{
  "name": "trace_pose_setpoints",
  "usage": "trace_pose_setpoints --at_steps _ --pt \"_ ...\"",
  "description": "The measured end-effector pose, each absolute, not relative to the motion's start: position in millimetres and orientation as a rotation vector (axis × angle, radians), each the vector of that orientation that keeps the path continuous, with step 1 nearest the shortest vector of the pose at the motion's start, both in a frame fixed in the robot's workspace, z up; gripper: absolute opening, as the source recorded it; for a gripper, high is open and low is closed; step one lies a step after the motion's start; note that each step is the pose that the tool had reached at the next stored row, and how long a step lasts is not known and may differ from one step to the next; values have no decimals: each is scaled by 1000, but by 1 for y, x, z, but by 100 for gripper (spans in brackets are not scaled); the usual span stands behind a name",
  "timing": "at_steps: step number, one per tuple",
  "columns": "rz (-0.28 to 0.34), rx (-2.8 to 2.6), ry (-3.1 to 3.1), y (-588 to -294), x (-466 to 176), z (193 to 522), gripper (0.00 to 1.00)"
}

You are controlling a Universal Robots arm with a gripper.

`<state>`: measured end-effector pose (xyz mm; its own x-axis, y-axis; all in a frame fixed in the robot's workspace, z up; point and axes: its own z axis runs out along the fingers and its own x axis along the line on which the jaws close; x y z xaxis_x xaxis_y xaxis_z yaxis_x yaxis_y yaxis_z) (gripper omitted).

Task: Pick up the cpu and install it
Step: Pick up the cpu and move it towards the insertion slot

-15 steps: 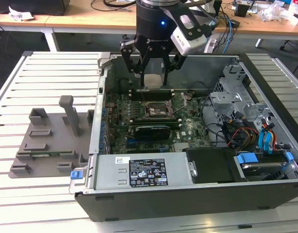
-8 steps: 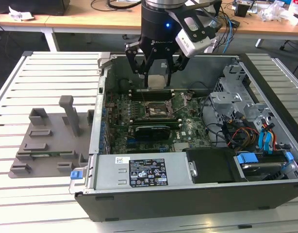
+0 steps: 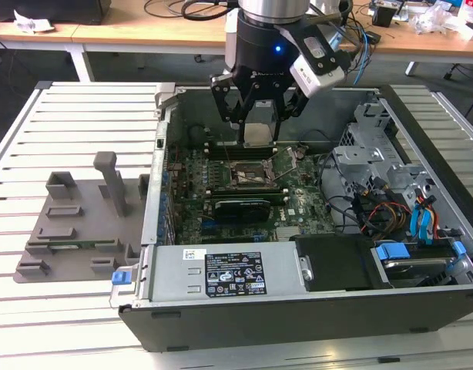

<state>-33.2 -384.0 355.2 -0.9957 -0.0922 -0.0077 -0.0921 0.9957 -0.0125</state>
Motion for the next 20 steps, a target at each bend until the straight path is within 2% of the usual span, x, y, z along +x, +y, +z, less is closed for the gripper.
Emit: trace_pose_setpoints --at_steps 20 --pt "-23 -144 3130 -382 -16 337 55"
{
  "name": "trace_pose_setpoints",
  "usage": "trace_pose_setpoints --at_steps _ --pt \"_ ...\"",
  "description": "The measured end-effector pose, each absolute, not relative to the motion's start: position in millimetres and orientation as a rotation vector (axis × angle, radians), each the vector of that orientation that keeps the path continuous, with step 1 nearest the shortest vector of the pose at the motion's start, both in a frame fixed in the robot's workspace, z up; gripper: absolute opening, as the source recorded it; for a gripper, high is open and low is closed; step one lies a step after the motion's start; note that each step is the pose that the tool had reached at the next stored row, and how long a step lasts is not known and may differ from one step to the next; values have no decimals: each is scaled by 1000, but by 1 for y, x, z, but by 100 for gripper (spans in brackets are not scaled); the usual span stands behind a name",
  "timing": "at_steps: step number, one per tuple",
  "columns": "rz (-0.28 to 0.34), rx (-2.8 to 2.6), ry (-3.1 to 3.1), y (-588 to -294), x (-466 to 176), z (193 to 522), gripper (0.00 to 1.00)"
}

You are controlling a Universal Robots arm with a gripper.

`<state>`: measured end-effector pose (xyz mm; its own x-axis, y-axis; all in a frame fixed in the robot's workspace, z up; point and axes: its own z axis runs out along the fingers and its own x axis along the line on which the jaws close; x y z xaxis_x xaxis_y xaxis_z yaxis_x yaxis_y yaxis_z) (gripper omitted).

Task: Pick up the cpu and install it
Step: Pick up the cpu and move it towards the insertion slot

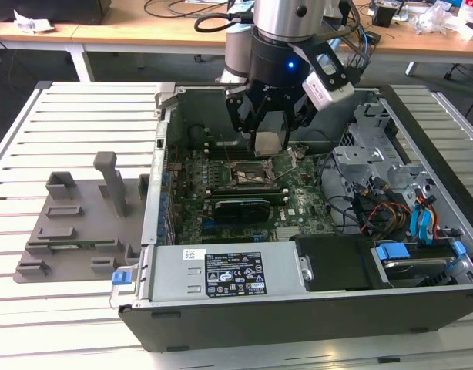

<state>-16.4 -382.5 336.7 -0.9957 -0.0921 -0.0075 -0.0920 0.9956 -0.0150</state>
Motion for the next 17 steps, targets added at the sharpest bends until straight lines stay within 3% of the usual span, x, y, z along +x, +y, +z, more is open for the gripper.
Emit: trace_pose_setpoints --at_steps 8,17 --pt "-23 -145 3130 -382 -14 330 55" --pt "-25 -145 3130 -363 -3 321 55"
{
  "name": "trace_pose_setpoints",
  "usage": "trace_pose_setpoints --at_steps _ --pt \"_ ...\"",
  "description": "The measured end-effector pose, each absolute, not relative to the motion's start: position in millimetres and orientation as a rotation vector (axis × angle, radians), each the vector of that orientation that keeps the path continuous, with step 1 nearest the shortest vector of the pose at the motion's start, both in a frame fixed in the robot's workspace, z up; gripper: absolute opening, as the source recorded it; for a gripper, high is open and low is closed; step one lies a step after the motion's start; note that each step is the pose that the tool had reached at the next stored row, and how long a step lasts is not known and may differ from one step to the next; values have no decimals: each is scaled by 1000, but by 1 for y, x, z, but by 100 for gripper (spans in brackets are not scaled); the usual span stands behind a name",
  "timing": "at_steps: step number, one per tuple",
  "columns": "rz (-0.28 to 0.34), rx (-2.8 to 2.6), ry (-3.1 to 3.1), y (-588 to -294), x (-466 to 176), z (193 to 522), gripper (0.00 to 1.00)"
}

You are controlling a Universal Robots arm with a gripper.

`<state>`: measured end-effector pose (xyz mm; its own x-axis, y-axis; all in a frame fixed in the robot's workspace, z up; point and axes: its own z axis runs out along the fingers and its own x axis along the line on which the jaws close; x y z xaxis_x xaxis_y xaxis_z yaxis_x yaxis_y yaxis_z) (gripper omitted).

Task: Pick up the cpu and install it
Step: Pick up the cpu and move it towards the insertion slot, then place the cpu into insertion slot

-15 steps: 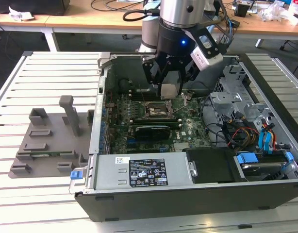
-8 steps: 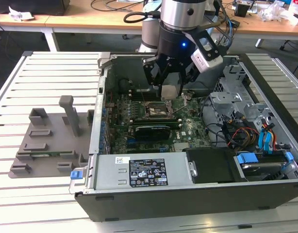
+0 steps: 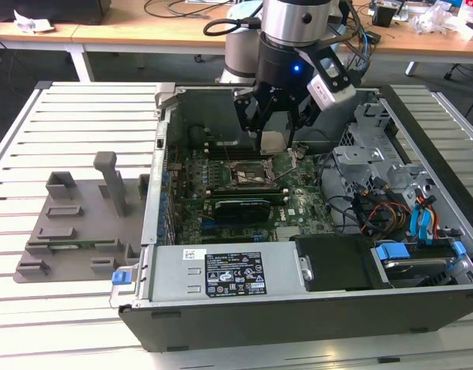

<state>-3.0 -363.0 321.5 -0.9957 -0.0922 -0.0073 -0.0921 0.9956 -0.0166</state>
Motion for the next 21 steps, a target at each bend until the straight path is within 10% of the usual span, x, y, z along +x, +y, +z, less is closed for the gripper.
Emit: trace_pose_setpoints --at_steps 21 --pt "-38 137 3132 -362 -3 320 55"
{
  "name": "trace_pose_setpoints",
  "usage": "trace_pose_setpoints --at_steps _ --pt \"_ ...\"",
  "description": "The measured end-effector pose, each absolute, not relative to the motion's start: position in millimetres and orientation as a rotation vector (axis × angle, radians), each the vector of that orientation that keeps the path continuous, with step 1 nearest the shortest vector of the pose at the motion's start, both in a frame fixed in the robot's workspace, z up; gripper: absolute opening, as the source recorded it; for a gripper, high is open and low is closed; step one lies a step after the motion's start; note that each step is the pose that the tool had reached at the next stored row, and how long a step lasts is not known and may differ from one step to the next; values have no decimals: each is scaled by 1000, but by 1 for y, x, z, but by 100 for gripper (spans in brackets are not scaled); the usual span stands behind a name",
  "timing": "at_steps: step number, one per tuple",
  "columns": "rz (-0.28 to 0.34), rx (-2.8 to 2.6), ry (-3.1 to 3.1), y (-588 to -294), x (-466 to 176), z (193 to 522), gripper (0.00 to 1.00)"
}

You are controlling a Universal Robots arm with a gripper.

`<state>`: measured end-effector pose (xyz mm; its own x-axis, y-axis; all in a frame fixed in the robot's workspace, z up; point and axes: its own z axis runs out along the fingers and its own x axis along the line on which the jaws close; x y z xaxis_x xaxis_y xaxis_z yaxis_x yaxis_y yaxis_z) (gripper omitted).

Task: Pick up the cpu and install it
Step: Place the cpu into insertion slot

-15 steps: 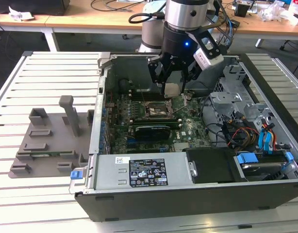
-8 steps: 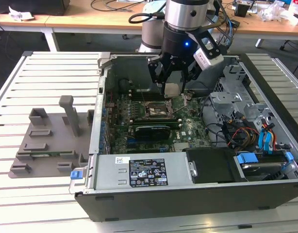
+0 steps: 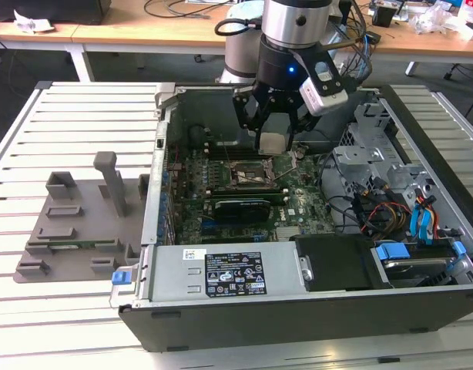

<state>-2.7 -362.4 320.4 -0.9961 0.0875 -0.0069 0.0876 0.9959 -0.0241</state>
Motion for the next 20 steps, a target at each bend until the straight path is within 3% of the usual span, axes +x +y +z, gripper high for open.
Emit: trace_pose_setpoints --at_steps 20 --pt "-51 629 3075 -362 -3 320 55"
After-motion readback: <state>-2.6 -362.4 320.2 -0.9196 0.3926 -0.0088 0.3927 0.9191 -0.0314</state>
